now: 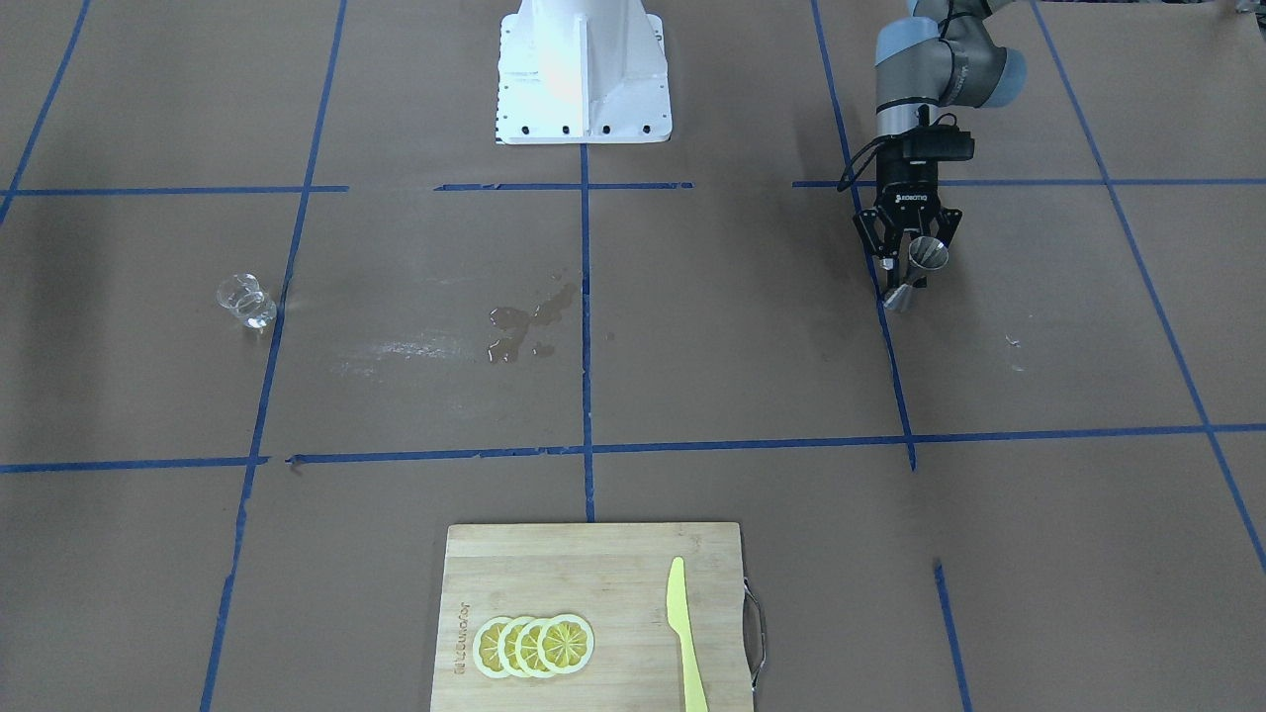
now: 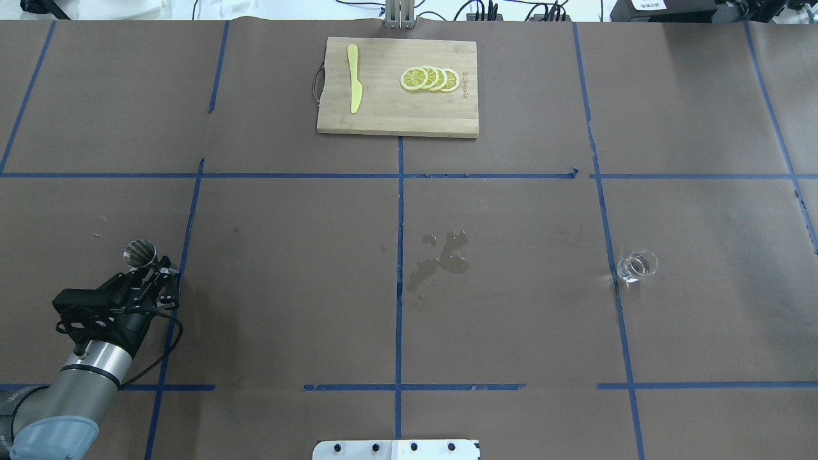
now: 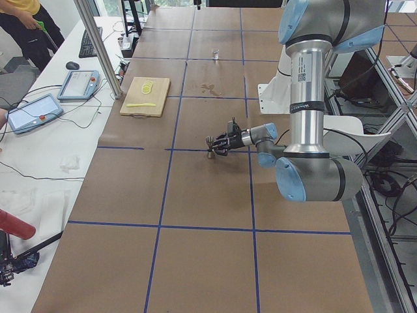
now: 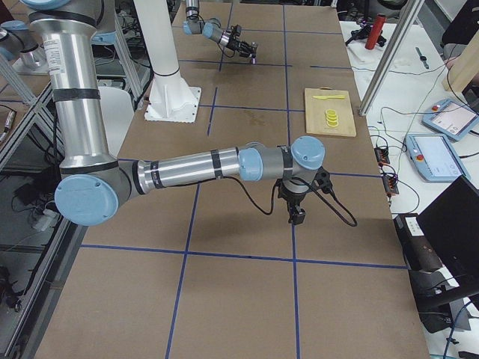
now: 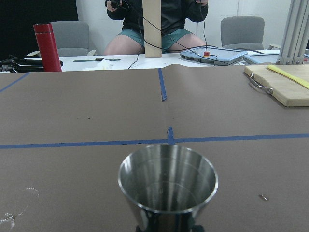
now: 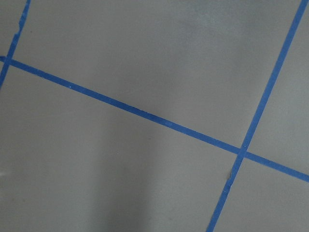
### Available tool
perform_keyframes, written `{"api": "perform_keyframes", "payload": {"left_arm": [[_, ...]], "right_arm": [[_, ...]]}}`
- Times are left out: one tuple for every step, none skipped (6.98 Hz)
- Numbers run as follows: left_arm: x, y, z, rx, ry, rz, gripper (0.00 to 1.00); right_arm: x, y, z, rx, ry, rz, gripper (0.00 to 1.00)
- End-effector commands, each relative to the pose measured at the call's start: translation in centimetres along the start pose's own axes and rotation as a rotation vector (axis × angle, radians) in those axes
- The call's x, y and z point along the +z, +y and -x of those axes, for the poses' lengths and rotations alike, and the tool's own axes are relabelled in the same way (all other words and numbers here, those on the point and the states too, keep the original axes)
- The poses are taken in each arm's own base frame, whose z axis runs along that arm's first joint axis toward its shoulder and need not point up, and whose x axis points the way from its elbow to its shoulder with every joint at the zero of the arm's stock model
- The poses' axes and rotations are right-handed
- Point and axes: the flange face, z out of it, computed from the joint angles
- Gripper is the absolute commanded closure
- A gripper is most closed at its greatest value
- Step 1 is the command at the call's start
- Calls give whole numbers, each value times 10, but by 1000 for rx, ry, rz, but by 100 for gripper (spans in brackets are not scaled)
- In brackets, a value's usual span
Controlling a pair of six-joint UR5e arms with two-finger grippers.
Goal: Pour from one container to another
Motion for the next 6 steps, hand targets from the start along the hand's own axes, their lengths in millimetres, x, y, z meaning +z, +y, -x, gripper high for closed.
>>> {"api": "perform_keyframes", "payload": {"left_arm": [[1,-2,2,0,-3,-3,100],[0,-2,6,4,-5,-3,100],[-5,-15,-3,-48,25,-8,100],[-12,-31,-14,-86,45,-14,100],[-17,-42,-20,-108,57,-17,100],[-19,-51,-22,-87,68,-22,100]], "right_arm": [[0,0,0,-2,1,0,0],[0,0,0,-1,1,1,0],[-1,-1,1,-3,1,-1,0],[-2,-3,1,-5,2,-3,0],[-5,-4,4,-12,2,-10,0],[-6,-4,4,-49,15,-47,0]]}}
